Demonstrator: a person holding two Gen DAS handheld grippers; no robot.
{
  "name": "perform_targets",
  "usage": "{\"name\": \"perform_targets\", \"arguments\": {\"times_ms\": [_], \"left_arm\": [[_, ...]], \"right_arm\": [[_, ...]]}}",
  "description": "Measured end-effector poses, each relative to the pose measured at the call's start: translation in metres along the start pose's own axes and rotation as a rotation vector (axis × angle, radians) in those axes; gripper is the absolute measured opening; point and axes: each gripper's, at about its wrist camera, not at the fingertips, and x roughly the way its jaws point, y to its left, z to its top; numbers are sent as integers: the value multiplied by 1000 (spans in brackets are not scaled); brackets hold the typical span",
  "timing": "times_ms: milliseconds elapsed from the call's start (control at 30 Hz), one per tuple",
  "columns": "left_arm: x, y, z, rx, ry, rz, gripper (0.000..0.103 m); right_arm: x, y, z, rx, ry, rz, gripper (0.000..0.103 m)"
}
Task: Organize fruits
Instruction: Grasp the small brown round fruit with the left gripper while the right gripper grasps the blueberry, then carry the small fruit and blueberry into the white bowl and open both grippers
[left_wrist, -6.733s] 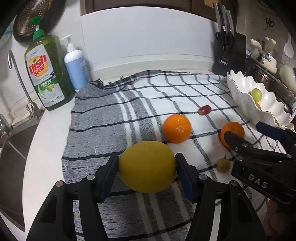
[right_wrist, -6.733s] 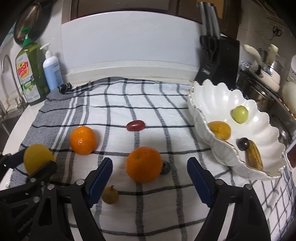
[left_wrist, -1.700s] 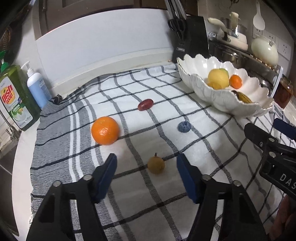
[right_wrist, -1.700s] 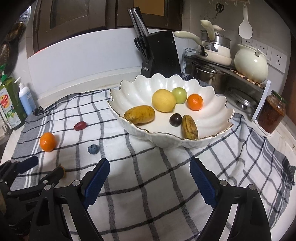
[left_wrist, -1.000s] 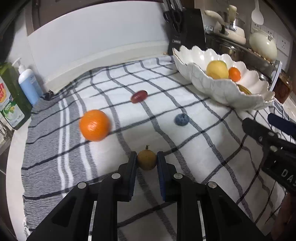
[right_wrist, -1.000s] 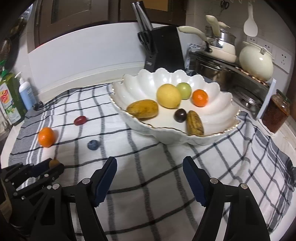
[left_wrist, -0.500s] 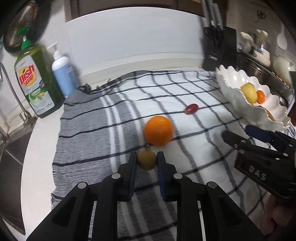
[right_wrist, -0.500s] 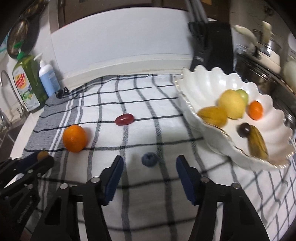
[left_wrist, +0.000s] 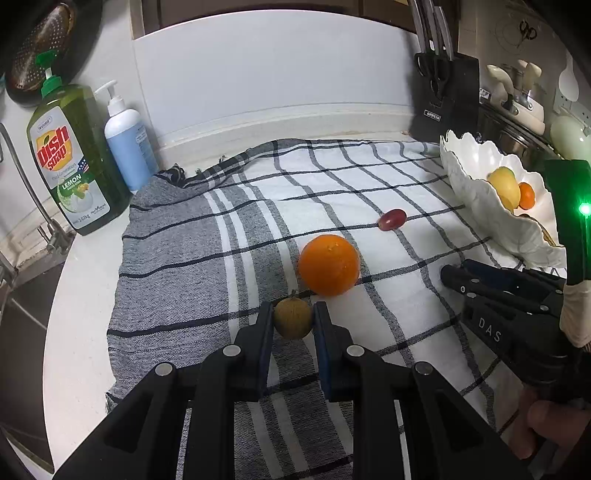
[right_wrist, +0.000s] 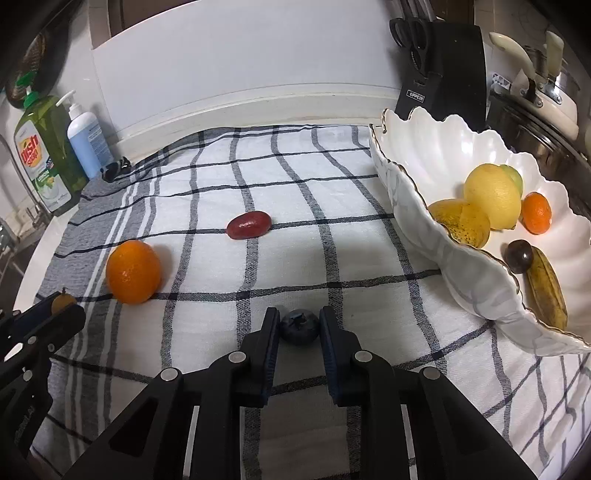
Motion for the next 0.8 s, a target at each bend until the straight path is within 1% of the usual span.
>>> {"name": "perform_targets", "arguments": {"times_ms": [200, 433, 600, 667, 800], "left_arm": [[-4, -1, 1, 2, -6, -2, 22], [-19, -12, 8, 11, -35, -23, 22], [-30, -34, 23, 40, -63, -68, 22], [-33, -47, 30, 57, -73, -92, 22], [-42, -80, 44, 97, -101, -146, 22]], "right_arm": [[-8, 1, -1, -5, -18, 2, 23], [-41, -7, 0, 19, -75, 26, 23], [-75, -21, 4, 17, -139, 10, 23], [-90, -35, 7, 26, -163, -9, 23], [-113, -69, 13, 47, -183, -56, 23]]}}
